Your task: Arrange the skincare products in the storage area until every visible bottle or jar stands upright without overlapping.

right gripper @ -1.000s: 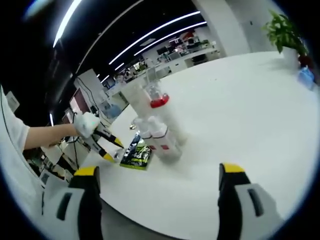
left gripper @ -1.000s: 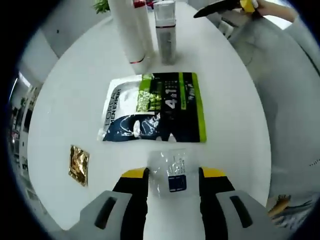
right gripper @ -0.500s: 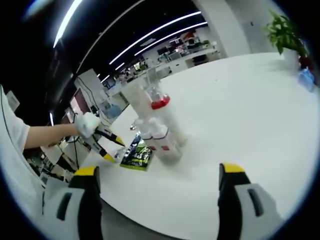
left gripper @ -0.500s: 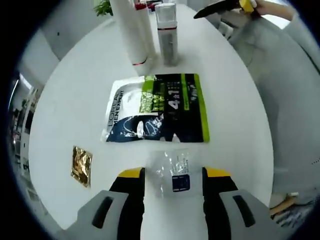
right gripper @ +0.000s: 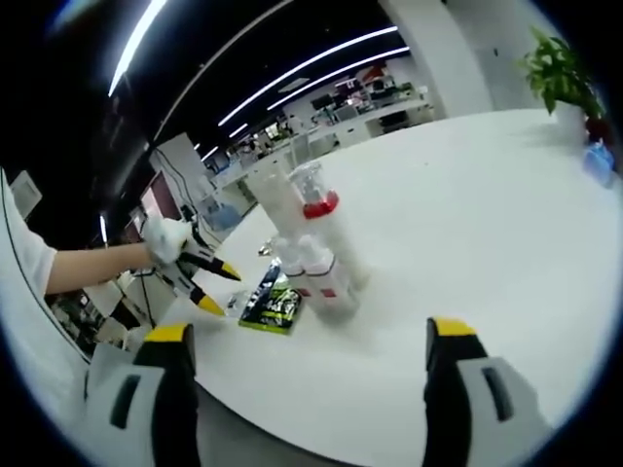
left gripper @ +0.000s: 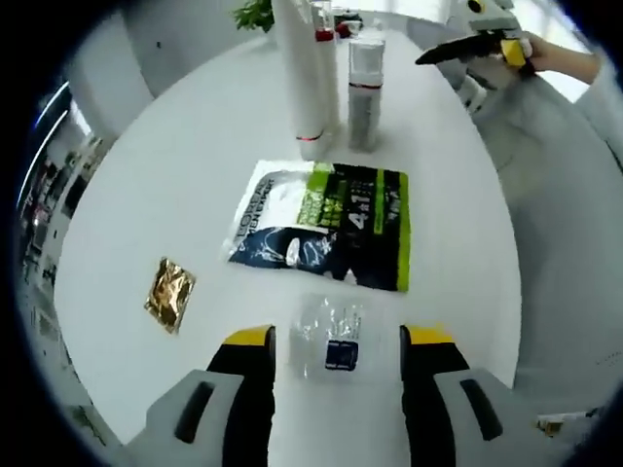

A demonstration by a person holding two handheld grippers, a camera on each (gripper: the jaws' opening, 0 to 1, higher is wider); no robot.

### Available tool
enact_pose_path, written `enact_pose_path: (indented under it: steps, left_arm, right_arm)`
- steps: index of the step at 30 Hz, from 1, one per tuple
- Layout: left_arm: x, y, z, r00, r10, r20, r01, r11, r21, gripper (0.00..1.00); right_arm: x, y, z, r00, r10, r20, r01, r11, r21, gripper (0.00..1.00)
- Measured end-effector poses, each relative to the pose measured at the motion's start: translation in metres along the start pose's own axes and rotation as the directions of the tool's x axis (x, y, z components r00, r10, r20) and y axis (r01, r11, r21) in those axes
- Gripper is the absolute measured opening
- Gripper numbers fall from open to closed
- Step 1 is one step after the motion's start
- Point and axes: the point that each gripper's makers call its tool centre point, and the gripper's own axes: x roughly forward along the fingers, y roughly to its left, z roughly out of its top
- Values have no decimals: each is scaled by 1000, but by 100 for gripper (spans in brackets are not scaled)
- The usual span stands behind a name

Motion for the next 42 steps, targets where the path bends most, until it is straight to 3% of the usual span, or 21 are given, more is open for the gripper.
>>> enact_pose_path:
  steps: [4, 8, 15, 20, 26, 30, 33, 38, 42]
  left_arm:
    - [-9, -4, 10, 996, 18, 84, -5, 990, -144, 52]
    - [-18, -6, 11, 989, 45, 139, 0, 951, -310, 54]
    - [-34, -15, 3, 978, 105, 179, -26, 918, -396, 59]
    - [-43, -21, 2, 955, 165, 245, -21, 866, -499, 65]
    - [-50, -32, -2, 941, 207, 269, -22, 827, -562, 70]
    - [-55, -34, 0, 930, 242, 277, -37, 810, -585, 77]
    - [-62, -36, 1, 912, 282, 297, -42, 785, -618, 78]
    - [-69, -45, -2, 901, 309, 305, -51, 773, -633, 84]
    - [-74, -49, -5, 884, 346, 314, -54, 743, -667, 89]
  right_arm:
    - [-2, 2, 2, 1000, 4, 6, -4, 1000, -7, 99]
    - [-3, 4, 3, 1000, 10, 10, -10, 1000, -16, 99]
    - [-6, 10, 5, 1000, 22, 17, -22, 999, -31, 98]
    - [-8, 15, 4, 999, 31, 19, -30, 999, -40, 98]
    - [-13, 20, 5, 999, 38, 25, -37, 998, -50, 98]
    - [-15, 22, 7, 999, 42, 30, -40, 997, -60, 98]
    - [-16, 23, 8, 998, 45, 34, -42, 997, -65, 98]
    - [-18, 24, 9, 998, 48, 36, -46, 997, -68, 99]
    - [-20, 24, 8, 998, 47, 33, -45, 997, -69, 99]
